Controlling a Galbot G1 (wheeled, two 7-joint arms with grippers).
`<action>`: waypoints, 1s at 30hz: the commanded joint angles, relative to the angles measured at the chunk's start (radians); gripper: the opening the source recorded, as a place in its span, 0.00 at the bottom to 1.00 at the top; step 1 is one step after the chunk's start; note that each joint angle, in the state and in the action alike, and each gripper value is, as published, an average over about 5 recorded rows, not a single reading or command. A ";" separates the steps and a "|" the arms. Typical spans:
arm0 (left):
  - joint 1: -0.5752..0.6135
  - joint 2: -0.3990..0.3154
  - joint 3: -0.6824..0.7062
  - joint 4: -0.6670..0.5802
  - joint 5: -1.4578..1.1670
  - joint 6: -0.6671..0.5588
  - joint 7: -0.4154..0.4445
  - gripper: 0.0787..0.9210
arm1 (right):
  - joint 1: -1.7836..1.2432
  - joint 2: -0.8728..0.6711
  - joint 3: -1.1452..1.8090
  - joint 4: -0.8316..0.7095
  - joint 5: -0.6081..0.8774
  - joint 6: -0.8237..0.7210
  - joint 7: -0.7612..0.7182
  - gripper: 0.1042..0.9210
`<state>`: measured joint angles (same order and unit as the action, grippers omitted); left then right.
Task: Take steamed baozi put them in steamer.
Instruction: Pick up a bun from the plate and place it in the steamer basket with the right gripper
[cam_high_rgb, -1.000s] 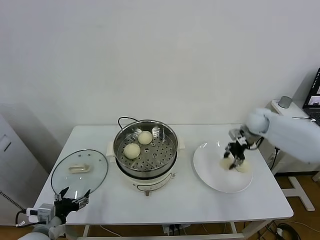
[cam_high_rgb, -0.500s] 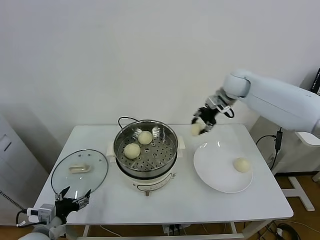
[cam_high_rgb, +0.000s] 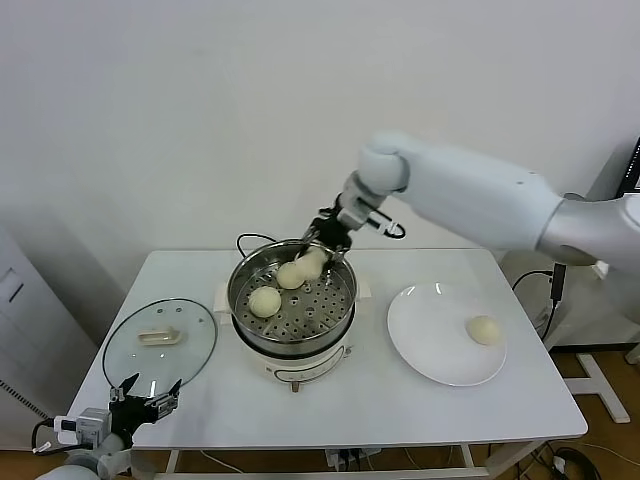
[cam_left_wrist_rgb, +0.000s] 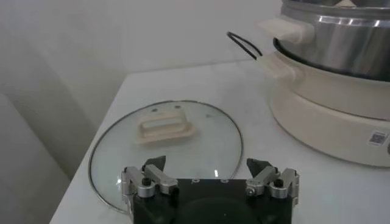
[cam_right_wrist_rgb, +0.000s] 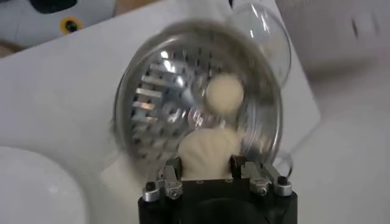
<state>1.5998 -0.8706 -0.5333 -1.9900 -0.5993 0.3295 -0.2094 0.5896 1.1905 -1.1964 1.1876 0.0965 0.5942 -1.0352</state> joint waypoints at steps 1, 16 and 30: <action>0.002 0.003 -0.003 0.001 0.000 -0.002 0.000 0.88 | -0.044 0.092 0.013 0.067 -0.142 0.172 0.030 0.49; 0.002 0.004 -0.002 -0.001 0.000 -0.004 -0.001 0.88 | -0.095 0.050 -0.005 0.146 -0.257 0.227 -0.013 0.49; 0.006 0.004 -0.004 0.000 -0.001 -0.006 -0.001 0.88 | -0.160 0.064 0.017 0.119 -0.329 0.205 -0.037 0.55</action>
<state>1.6053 -0.8675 -0.5366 -1.9907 -0.5997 0.3239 -0.2103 0.4548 1.2489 -1.1854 1.3052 -0.1886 0.7884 -1.0659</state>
